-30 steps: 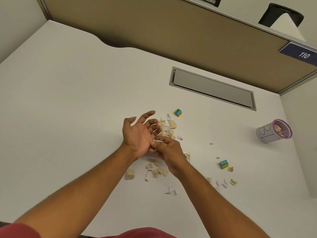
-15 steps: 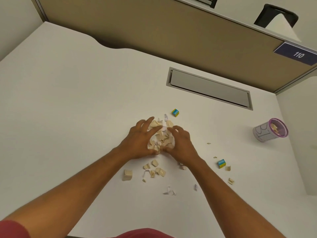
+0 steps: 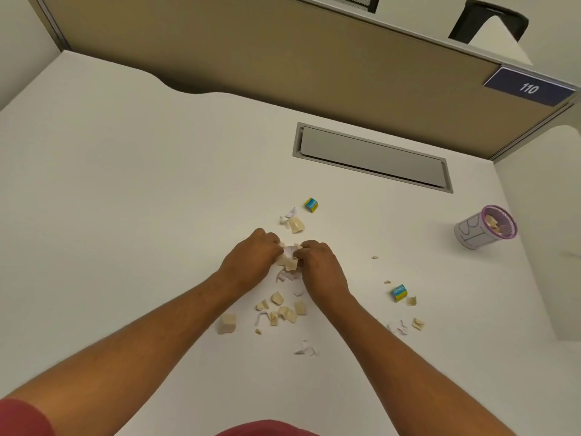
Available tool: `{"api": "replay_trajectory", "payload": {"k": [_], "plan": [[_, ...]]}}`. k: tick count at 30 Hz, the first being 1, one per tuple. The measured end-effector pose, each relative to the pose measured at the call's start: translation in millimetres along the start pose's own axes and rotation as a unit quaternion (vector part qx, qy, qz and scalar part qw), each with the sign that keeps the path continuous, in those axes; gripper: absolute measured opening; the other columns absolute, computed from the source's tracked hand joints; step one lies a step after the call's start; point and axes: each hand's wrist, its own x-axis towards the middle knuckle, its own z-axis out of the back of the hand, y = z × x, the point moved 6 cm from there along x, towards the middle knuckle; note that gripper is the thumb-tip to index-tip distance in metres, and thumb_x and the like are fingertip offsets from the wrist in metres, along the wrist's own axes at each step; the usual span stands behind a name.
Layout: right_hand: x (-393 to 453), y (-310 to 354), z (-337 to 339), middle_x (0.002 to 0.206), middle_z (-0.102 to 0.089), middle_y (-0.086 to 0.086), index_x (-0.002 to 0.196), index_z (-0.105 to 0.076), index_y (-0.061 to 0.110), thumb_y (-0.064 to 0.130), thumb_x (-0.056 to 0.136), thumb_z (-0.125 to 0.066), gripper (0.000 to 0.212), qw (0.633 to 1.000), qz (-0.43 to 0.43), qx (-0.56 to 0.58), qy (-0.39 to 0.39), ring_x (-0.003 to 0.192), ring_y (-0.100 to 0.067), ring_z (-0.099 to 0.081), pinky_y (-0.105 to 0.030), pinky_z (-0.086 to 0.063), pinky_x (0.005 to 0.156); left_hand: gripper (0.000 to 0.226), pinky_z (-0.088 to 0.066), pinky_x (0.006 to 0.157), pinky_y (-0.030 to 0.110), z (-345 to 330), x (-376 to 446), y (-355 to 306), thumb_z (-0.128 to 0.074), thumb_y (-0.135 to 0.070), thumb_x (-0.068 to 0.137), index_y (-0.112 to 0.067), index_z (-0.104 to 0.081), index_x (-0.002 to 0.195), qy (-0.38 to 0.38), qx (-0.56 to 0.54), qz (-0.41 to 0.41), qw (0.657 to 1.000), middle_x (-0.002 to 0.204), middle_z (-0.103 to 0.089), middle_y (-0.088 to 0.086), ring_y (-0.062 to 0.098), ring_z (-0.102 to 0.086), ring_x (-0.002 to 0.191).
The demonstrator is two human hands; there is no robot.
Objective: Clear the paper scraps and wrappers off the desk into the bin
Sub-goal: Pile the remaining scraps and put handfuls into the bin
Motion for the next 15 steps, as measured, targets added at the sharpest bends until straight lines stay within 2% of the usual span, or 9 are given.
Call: {"api": "replay_trajectory", "payload": {"k": [1,3,4,6,8,10,12,14,15], "plan": [[0.0,-1.7,2.0,0.084,-0.059,-0.003,0.084,-0.073,0.011,0.018,0.085,-0.059,0.017,1.0,-0.014,0.026,0.004,0.084,-0.025,-0.058,-0.037,-0.049,0.067,0.022,-0.028,0.061,0.029,-0.6,-0.6,-1.5,-0.051,-0.005,0.097,-0.014,-0.071,0.091,-0.009,-0.004,0.001,1.0,0.096,-0.065,0.003,0.024,-0.057,0.096],[-2.1,-8.2,6.6,0.078,-0.062,-0.007,0.076,-0.073,0.009,0.041,0.071,-0.048,0.041,0.991,-0.057,0.119,0.0,0.073,-0.023,-0.058,-0.034,-0.043,0.061,0.023,-0.027,0.065,0.029,-2.1,-0.5,-1.6,-0.05,-0.008,0.099,-0.014,-0.072,0.092,-0.021,-0.024,0.018,0.999,0.093,-0.067,0.003,0.025,-0.058,0.093],[-3.5,-12.9,8.8,0.077,-0.066,-0.009,0.075,-0.074,0.011,0.043,0.067,-0.047,0.042,0.983,-0.077,0.167,-0.016,0.071,-0.023,-0.059,-0.034,-0.045,0.061,0.024,-0.029,0.067,0.028,-3.3,0.1,0.6,-0.051,-0.011,0.1,-0.014,-0.074,0.095,-0.024,-0.043,0.036,0.998,0.096,-0.07,0.002,0.024,-0.059,0.094],[-7.9,-28.6,11.8,0.078,-0.073,-0.007,0.08,-0.078,0.014,0.019,0.074,-0.057,0.023,0.96,-0.138,0.239,-0.048,0.075,-0.025,-0.068,-0.036,-0.056,0.066,0.024,-0.038,0.071,0.026,-3.4,1.3,4.1,-0.056,-0.015,0.099,-0.017,-0.08,0.1,-0.023,-0.101,0.085,0.991,0.102,-0.076,0.0,0.02,-0.063,0.096],[-13.2,-50.1,12.5,0.074,-0.076,0.006,0.084,-0.083,0.019,0.004,0.076,-0.067,0.023,0.926,-0.199,0.313,-0.065,0.074,-0.014,-0.073,-0.028,-0.059,0.065,0.02,-0.041,0.071,0.014,2.2,1.2,4.7,-0.064,-0.012,0.094,-0.019,-0.083,0.093,-0.044,-0.187,0.142,0.971,0.099,-0.08,-0.003,0.011,-0.068,0.09],[-18.9,-71.9,7.7,0.079,-0.079,0.004,0.085,-0.084,0.018,0.003,0.076,-0.078,0.019,0.858,-0.253,0.445,-0.05,0.074,-0.014,-0.073,-0.026,-0.059,0.066,0.019,-0.042,0.068,0.001,8.7,1.7,2.7,-0.071,-0.007,0.088,-0.02,-0.085,0.088,-0.079,-0.291,0.196,0.933,0.094,-0.081,-0.009,-0.005,-0.069,0.076],[-26.8,-84.1,5.1,0.088,-0.079,-0.008,0.084,-0.083,0.011,-0.003,0.079,-0.078,0.015,0.738,-0.279,0.614,-0.018,0.08,-0.022,-0.073,-0.033,-0.062,0.076,0.017,-0.05,0.071,0.003,10.8,4.5,-2.5,-0.078,-0.006,0.084,-0.021,-0.086,0.086,-0.101,-0.409,0.247,0.872,0.088,-0.081,-0.012,-0.01,-0.071,0.076],[-34.4,-95.6,8.2,0.093,-0.076,-0.013,0.086,-0.081,0.006,-0.008,0.084,-0.074,0.015,0.632,-0.278,0.724,0.0,0.087,-0.024,-0.073,-0.031,-0.062,0.082,0.009,-0.061,0.075,0.016,7.4,10.3,-13.4,-0.085,-0.009,0.08,-0.016,-0.085,0.086,-0.102,-0.551,0.297,0.773,0.09,-0.083,-0.005,0.003,-0.078,0.085],[-38.3,-102.5,11.1,0.095,-0.075,-0.013,0.087,-0.08,0.004,-0.008,0.086,-0.073,0.015,0.596,-0.274,0.755,0.007,0.089,-0.024,-0.073,-0.029,-0.062,0.082,0.01,-0.062,0.075,0.021,4.5,14.4,-21.8,-0.088,-0.009,0.079,-0.013,-0.084,0.087,-0.096,-0.614,0.315,0.717,0.093,-0.083,0.0,0.01,-0.079,0.088]]}}
